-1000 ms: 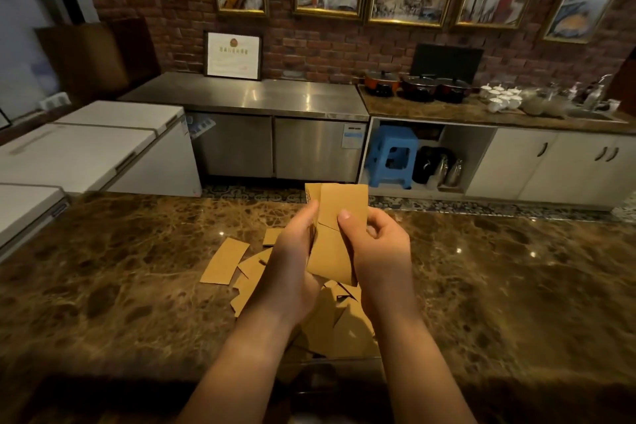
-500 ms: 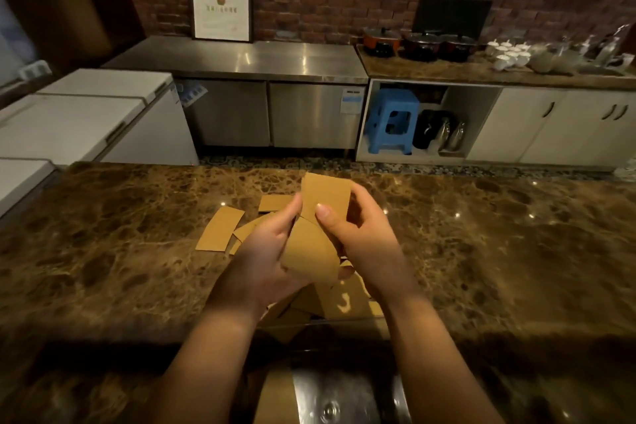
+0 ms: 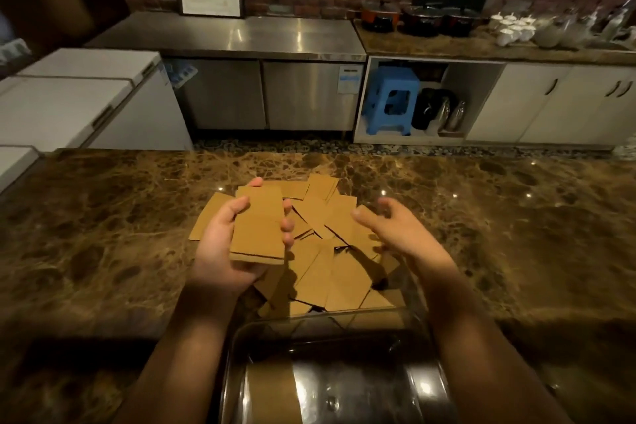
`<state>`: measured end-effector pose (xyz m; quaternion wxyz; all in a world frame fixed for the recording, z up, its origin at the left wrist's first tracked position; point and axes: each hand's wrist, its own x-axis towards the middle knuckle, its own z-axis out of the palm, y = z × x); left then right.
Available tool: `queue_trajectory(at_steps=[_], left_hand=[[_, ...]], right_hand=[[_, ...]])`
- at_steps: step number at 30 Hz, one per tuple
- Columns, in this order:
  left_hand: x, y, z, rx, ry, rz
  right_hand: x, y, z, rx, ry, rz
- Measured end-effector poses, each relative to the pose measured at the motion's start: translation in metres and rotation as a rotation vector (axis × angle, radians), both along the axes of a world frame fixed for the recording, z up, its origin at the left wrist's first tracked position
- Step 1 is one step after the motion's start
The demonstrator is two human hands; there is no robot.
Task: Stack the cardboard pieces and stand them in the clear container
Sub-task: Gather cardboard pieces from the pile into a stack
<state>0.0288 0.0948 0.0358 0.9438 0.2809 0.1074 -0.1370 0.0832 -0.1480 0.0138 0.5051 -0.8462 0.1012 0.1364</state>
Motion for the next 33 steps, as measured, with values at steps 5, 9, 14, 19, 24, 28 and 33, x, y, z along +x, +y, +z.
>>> queue_trajectory(at_steps=[5,9,14,19,24,28,33], left_hand=[[0.006,-0.005,-0.007,-0.042,0.113,0.055],[0.017,-0.011,-0.011,0.007,0.139,-0.006],[0.030,-0.016,-0.018,0.062,0.171,-0.001],[0.033,-0.018,-0.027,0.080,0.226,0.043],[0.033,-0.015,-0.029,0.080,0.200,0.045],[0.034,-0.015,-0.025,0.090,0.196,0.079],[0.034,-0.016,-0.022,0.095,0.187,0.100]], right_hand=[[0.022,0.002,-0.039,-0.319,0.192,0.184],[0.032,0.008,-0.049,-0.635,0.171,0.168],[0.033,0.013,-0.054,-0.622,0.281,0.120],[0.042,-0.001,-0.036,-0.313,0.184,0.043],[0.050,-0.023,-0.009,-0.104,-0.014,-0.183],[0.049,-0.033,0.010,0.013,-0.051,-0.219],[0.042,-0.041,0.030,0.126,-0.217,-0.331]])
